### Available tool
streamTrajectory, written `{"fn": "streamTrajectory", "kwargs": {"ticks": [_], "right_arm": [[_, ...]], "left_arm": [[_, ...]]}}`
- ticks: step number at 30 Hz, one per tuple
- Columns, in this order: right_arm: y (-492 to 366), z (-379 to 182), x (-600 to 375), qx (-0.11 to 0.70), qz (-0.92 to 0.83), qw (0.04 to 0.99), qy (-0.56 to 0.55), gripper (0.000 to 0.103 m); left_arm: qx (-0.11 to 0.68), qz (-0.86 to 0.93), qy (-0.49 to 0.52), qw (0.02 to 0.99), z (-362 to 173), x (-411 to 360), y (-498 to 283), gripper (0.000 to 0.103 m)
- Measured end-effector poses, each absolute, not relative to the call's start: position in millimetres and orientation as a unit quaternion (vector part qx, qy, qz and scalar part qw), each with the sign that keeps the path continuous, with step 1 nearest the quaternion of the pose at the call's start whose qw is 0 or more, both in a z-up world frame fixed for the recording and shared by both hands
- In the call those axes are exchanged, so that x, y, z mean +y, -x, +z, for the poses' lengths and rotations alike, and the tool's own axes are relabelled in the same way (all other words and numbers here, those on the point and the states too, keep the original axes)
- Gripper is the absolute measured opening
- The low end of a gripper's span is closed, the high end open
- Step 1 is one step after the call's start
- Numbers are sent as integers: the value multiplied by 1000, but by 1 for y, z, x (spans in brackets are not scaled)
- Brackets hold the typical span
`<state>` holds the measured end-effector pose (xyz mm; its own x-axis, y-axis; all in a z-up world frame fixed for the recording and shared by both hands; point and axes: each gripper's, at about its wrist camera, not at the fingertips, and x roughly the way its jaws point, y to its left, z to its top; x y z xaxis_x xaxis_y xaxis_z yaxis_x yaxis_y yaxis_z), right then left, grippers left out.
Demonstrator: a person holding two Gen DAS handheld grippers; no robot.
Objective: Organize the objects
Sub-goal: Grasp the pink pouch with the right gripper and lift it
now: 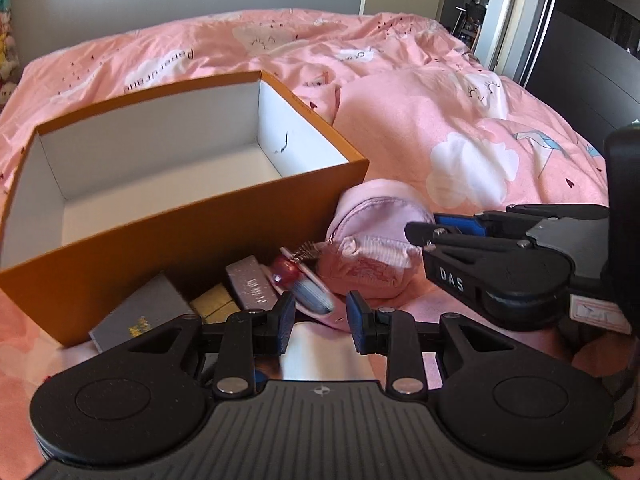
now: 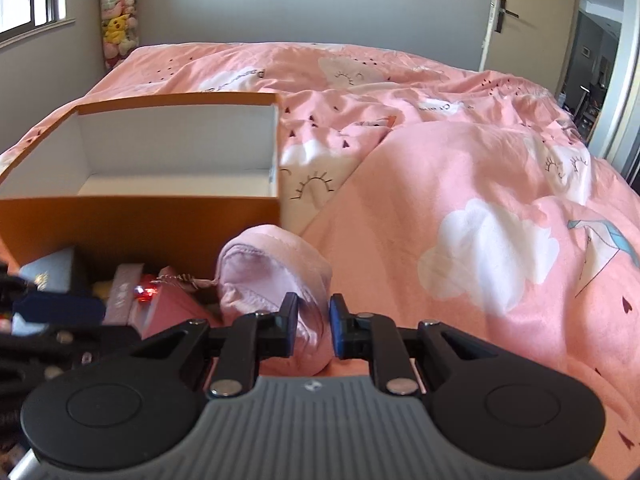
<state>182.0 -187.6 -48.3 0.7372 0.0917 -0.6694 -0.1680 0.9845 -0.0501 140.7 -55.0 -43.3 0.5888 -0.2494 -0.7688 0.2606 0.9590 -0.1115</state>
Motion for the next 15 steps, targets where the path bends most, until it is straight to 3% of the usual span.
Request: {"fn": "streamTrajectory", "kwargs": {"ticks": [6, 9, 15], "right_arm": [[-199, -64, -206, 373, 60, 926, -2, 24], [-194, -63, -216, 373, 74, 924, -37, 43], [-177, -64, -230, 381, 114, 915, -72, 43]], "left_arm": [[466, -115, 18, 877, -54, -58, -152, 45], [483, -105, 34, 868, -58, -53, -149, 52], [493, -101, 45, 863, -66, -53, -149, 52]]}}
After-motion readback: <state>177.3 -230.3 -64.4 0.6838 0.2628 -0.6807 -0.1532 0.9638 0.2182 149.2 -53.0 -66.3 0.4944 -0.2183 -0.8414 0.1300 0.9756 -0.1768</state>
